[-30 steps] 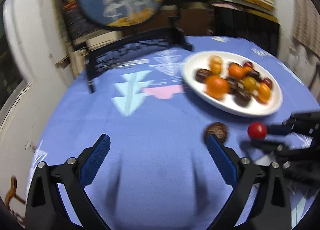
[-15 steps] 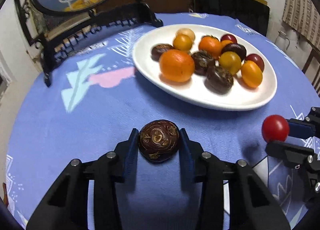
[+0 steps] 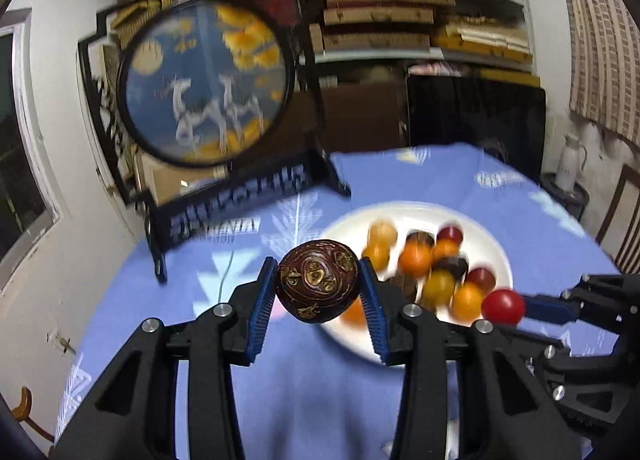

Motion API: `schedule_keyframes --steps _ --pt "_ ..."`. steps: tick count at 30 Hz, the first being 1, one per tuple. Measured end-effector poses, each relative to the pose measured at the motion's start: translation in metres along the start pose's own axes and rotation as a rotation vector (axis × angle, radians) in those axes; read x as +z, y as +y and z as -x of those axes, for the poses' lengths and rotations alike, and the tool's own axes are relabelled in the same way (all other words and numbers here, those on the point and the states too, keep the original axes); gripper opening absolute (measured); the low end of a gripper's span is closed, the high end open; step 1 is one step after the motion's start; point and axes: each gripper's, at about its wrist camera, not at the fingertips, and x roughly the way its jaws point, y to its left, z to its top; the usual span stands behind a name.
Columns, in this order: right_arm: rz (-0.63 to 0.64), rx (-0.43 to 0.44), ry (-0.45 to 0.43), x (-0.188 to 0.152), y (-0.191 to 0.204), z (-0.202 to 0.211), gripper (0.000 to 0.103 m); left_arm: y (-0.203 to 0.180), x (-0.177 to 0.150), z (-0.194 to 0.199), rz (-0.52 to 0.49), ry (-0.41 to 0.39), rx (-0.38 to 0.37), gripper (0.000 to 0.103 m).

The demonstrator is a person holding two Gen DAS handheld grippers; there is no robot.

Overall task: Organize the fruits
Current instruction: 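Carry the red tomato and dark fruit onto the plate and open both grippers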

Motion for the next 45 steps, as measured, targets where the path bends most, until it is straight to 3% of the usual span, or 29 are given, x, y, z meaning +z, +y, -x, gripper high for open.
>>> schedule_keyframes --steps 4,8,20,45 --pt "-0.023 -0.054 -0.081 0.033 -0.013 0.001 0.027 -0.011 0.024 -0.006 0.026 -0.036 0.012 0.040" --pt "-0.055 -0.054 -0.107 0.043 -0.020 -0.005 0.027 -0.015 0.025 -0.016 0.036 -0.047 0.006 0.040" --pt "-0.047 -0.059 -0.075 0.040 -0.021 -0.025 0.027 -0.013 0.003 -0.063 0.040 0.027 -0.011 0.040" --pt "-0.084 -0.113 -0.001 0.027 -0.029 -0.062 0.027 -0.027 -0.010 -0.083 0.004 0.075 -0.015 0.041"
